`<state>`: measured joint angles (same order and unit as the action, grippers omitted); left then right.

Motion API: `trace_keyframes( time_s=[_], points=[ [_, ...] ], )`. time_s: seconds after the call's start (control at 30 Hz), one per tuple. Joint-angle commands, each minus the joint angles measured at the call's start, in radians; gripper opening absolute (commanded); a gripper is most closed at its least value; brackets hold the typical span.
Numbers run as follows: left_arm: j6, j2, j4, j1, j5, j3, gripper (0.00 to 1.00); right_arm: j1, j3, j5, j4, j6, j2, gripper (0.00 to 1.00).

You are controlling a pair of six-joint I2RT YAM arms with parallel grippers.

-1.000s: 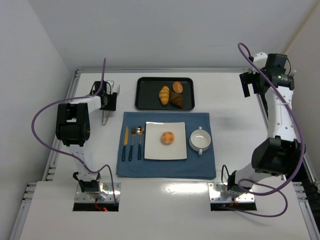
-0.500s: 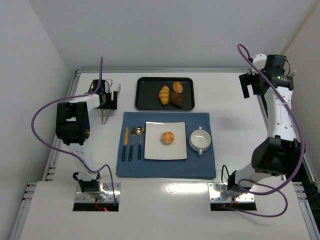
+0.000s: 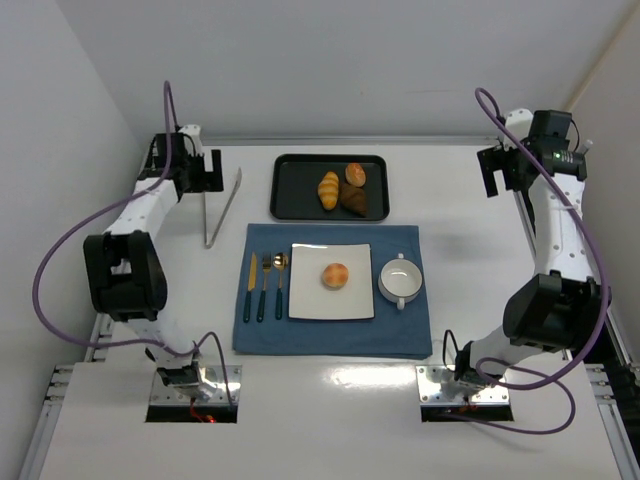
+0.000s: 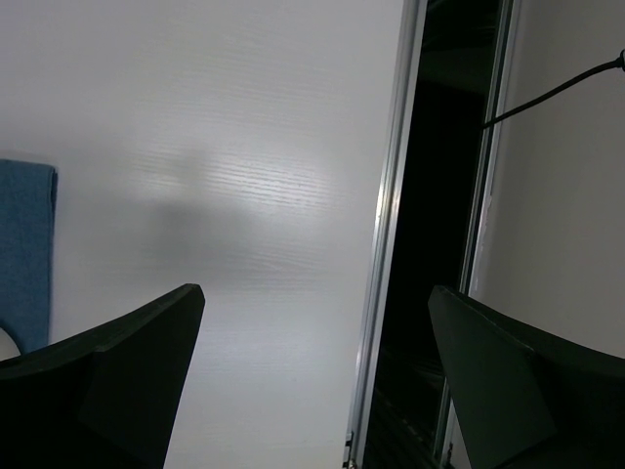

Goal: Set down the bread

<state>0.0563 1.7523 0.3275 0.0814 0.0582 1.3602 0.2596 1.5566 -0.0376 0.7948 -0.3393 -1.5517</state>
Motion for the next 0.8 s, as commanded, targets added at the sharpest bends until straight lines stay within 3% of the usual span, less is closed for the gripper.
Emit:
trace_keyframes(
  time_s=[0.0,0.23,0.43,0.77],
  points=[
    [0.007,-0.117,0.054,0.012,0.02,0.034,1.0,0.003,0.049,-0.011,-0.032,0.028,0.021,1.0],
    [-0.039,-0.229,0.228,0.084,0.095,0.093,1.0,0.012,0.017,-0.05,-0.072,0.048,0.076,1.0],
    [-0.07,-0.323,0.266,0.124,0.13,0.083,1.0,0.012,-0.073,-0.05,-0.105,0.069,0.143,1.0],
    [-0.07,-0.343,0.286,0.153,0.167,0.083,1.0,0.021,-0.073,-0.031,-0.114,0.103,0.153,1.0]
  ],
)
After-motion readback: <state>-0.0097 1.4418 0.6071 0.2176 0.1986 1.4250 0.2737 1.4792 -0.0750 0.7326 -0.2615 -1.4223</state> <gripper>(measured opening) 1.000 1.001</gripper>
